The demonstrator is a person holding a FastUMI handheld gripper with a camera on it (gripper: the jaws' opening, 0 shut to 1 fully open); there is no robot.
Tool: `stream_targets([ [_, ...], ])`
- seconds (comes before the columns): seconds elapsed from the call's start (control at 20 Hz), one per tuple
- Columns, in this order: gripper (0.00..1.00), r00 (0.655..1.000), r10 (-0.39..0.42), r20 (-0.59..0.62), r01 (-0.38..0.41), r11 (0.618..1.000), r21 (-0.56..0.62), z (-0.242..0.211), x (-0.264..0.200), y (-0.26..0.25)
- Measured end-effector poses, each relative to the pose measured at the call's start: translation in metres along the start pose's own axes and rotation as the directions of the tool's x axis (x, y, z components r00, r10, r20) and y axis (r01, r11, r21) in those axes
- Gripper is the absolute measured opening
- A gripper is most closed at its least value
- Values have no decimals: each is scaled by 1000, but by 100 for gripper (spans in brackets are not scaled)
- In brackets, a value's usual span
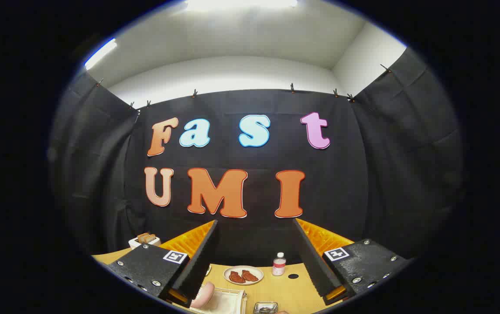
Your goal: Take the plate from the dish rack, then take the spoon from the basket and place it into the plate.
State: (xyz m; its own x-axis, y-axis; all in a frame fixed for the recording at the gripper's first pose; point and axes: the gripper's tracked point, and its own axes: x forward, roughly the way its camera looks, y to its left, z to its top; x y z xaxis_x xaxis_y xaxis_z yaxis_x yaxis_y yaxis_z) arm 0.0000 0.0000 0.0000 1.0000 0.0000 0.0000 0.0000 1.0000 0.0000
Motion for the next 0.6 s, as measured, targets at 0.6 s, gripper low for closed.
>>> stream_targets([
  [0.6, 98, 1000, 22, -5, -22, 1000, 3, 15, 4, 14],
])
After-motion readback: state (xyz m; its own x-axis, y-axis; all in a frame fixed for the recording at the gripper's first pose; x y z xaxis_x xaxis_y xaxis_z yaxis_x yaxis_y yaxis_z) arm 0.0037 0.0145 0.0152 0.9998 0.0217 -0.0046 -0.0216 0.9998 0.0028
